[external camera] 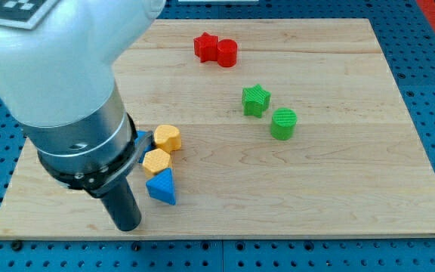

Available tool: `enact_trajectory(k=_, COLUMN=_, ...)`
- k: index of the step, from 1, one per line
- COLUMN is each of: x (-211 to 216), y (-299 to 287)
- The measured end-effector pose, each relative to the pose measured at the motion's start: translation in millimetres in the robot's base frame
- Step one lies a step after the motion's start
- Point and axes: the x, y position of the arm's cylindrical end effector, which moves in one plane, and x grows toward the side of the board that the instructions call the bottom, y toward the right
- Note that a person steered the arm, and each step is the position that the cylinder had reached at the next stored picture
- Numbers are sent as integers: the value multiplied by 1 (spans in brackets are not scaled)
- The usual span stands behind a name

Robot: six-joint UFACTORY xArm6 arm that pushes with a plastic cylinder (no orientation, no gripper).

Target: Nudge the yellow hexagon up a bit

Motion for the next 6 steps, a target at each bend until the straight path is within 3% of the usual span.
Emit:
enact_trajectory(k=2, x=-34, y=61)
enact_trajectory(k=3, x=-37, y=58)
enact_trajectory(k=4, x=-32, y=12)
enact_trajectory(k=5, x=-54, y=-6)
enact_trajectory(k=6, x=-60, y=4)
